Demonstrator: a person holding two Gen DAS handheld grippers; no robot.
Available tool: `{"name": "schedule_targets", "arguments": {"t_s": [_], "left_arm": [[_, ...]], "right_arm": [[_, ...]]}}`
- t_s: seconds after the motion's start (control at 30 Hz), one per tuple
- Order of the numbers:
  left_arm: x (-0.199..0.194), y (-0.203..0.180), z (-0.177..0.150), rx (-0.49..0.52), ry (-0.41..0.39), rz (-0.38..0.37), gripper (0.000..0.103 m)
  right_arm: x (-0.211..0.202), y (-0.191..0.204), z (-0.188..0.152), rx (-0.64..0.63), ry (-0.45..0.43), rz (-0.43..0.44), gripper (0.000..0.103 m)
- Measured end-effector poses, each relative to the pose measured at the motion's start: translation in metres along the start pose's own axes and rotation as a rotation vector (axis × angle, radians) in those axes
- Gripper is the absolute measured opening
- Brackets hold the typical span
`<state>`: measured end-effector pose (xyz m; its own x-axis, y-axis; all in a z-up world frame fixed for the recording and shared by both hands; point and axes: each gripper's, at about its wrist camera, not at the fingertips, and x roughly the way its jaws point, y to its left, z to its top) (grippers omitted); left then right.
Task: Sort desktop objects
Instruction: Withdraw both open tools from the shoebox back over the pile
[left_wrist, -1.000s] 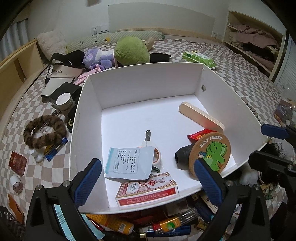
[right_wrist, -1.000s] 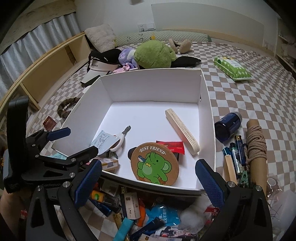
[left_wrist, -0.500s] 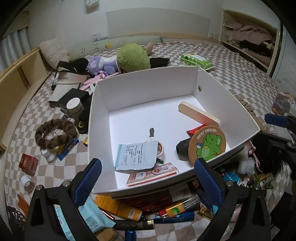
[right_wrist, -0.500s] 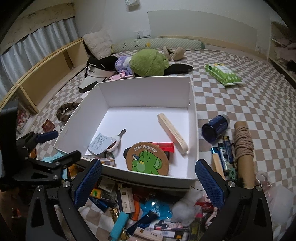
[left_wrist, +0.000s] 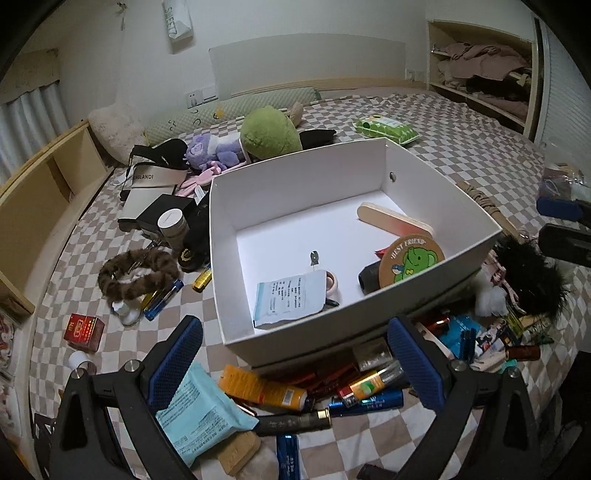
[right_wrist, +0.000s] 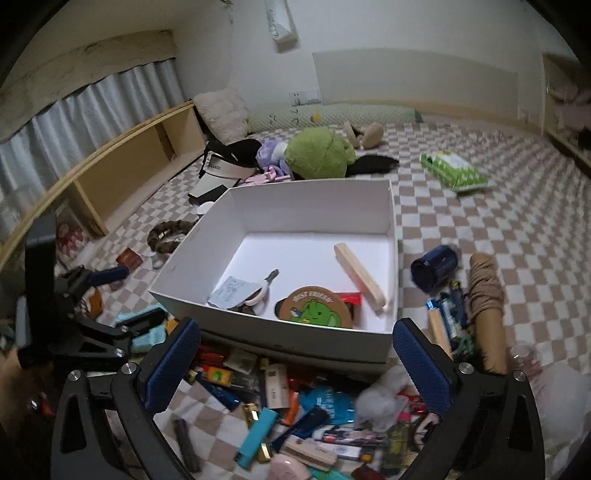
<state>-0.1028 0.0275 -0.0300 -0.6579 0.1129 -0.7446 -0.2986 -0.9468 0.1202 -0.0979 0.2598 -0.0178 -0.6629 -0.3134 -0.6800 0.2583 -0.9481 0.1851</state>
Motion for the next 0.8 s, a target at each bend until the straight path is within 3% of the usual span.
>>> {"name": "schedule_targets", "arguments": {"t_s": [0.33,0.53,0.67,0.8], "left_arm": [[-0.017,0.002,-0.025,0.011,0.007,-0.033,0.103],[-0.021,0.01,-0.035,-0.013,0.066,-0.067,0.103],[-0.022,0.015,-0.045,-0.022,0.1,-0.085,0.103],[-0.02,0.02,-0.057,-0.011,0.133,-0.094,0.103]], "right_arm": [[-0.005,-0.012,-0.028,-0.024,0.053,-0.024,0.103],[-0.004,-0.021,-0.042,0.013,0.123,-0.026,0.103],[-0.006,-0.025,-0.051,0.063,0.116,-0.094,0.103],[0.0,-0.029,-0.055,0.094,0.144,-0.087,0.103]]}}
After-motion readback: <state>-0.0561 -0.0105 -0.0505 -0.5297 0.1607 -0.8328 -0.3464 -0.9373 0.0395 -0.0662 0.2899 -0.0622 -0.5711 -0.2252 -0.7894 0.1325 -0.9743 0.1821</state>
